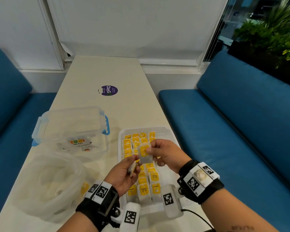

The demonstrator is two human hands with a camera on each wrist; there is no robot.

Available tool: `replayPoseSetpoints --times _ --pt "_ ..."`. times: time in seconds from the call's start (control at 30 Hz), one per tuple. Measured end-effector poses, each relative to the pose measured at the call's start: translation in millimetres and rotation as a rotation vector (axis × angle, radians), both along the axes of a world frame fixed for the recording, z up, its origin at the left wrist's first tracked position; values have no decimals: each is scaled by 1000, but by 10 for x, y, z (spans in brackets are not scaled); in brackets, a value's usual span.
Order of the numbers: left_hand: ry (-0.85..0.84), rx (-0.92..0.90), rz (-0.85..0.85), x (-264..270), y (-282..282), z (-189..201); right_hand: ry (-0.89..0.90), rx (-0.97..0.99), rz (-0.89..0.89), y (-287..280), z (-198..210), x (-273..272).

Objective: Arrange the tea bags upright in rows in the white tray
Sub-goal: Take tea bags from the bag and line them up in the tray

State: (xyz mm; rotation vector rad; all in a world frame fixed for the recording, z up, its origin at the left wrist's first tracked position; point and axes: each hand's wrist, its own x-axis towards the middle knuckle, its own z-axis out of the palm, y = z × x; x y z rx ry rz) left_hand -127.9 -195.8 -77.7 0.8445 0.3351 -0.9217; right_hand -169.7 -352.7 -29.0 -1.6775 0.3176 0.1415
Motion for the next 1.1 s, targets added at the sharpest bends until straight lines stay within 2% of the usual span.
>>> replayPoseSetpoints --times 0.07,0.23,0.33,0.43,0.57,0.67,0.8,0.9,0.93,1.1 --pt "19 -39 14 31 13 -12 1 53 -95 -43 14 11" --pt "43 -57 53 64 35 -64 -15 -381 -299 -232 -131 135" --pt "43 -42 66 63 25 -78 49 -476 -397 -394 -272 230" --pt "51 -17 75 74 14 -97 184 -588 -308 -484 -378 319" --pt "42 -8 35 100 38 -105 465 -830 52 -515 -491 412" --pt "-6 -10 20 106 65 -86 583 -769 123 -545 -545 443" --pt "-31 4 22 95 104 -96 684 -709 81 -536 -636 477" --pt "-23 8 54 86 129 -120 688 -688 52 -540 -733 511" --pt "-26 9 57 82 135 -121 684 -612 44 -540 -729 527" --pt "-49 17 44 65 147 -125 593 -519 -9 -589 -746 456"
